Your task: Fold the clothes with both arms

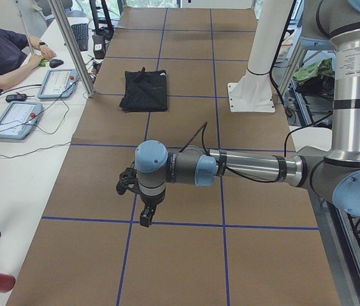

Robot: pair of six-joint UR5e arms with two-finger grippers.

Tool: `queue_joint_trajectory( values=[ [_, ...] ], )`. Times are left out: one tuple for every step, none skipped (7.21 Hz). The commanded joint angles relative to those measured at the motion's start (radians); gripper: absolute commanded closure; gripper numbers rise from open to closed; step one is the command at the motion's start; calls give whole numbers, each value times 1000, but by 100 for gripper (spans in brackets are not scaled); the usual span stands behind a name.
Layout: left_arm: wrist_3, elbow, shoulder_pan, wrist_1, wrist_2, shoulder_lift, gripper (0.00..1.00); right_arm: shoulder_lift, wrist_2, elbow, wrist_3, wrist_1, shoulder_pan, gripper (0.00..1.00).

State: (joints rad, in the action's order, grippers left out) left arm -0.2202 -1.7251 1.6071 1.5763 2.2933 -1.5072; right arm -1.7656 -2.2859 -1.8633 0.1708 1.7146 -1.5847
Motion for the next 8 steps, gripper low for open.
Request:
queue_joint_trajectory(
  values=[
    [2,7,4,-2,-18,10,0,32,2,19,-1,-1,2,0],
    [4,25,4,-2,-20,27,0,32,0,19,-1,-1,2,0],
    [5,22,5,-13,-18,33,0,32,0,19,-1,-1,2,0],
    [-5,13,4,-118,-15,25,0,32,2,19,-1,-1,2,0],
    [-28,4,7,-155,-14,33,0,32,0,19,-1,-1,2,0],
    [-59,-7,5,-162,-18,30,0,32,0,19,-1,-1,2,0],
    [-62,-17,2,-156,-18,27,0,32,0,18,-1,-1,2,0],
    [-64,-25,2,-153,-11,27,0,32,2,18,-1,-3,2,0]
  ],
)
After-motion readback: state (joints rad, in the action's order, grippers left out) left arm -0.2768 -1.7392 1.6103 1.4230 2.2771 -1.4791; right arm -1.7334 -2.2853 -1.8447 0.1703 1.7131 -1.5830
